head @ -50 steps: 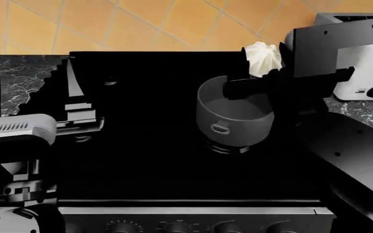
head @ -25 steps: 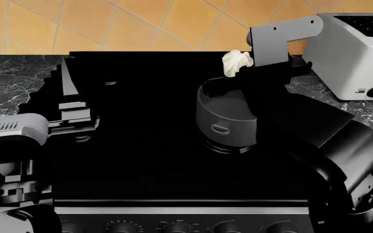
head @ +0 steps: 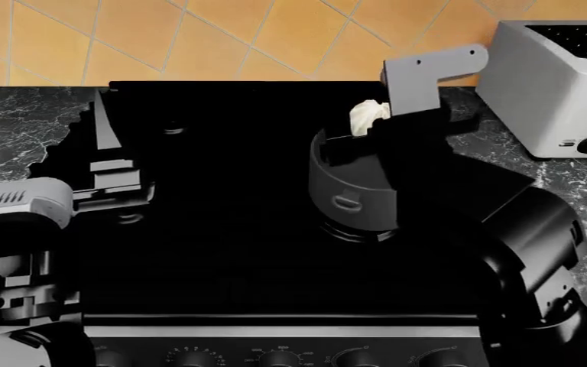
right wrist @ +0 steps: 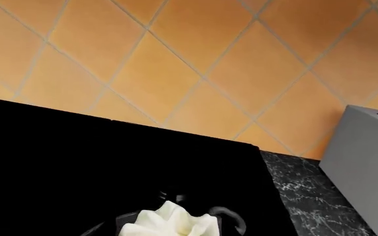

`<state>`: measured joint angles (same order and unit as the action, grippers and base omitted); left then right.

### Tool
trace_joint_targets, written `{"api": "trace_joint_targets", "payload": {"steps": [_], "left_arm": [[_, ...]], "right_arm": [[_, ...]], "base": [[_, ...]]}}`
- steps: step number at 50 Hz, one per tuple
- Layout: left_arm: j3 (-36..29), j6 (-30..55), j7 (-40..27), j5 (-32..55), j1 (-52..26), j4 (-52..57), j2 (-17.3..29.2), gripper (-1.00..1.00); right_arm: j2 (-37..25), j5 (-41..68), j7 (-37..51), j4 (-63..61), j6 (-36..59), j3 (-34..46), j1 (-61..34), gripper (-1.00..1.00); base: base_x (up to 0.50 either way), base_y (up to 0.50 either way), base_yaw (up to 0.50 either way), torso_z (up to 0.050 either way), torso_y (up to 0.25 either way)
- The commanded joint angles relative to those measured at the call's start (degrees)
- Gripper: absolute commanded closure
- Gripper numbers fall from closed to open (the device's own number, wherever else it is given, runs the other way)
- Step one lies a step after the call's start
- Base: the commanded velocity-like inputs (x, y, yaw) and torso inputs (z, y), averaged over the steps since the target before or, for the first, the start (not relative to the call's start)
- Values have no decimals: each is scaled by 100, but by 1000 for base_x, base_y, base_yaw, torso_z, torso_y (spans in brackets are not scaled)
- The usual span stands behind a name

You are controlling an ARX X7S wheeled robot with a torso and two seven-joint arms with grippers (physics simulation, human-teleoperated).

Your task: Frozen meat rests on a plate on the counter. Retrieve the meat and place it in a pot on a burner. Then turn the burner on.

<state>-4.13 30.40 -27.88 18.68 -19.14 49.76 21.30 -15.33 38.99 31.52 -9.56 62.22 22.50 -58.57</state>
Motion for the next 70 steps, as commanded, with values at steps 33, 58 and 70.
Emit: {"api": "trace_joint_targets", "payload": {"steps": [33, 58, 70], "left_arm": [[-43, -35, -115, 54, -17, -14, 82, -100], [-20, -57, -173, 122, -8, -2, 134, -100], [-19, -71, -189, 155, -20, -19, 156, -100]], "right_arm": [[31, 123, 11, 363, 311, -47, 28, 100], [11, 182, 122, 309, 244, -76, 46, -100], [-78, 352, 315, -247, 314, -281, 69, -100]], "base": [[0, 0, 0, 0, 0], [0, 0, 0, 0, 0], [0, 0, 0, 0, 0]]}}
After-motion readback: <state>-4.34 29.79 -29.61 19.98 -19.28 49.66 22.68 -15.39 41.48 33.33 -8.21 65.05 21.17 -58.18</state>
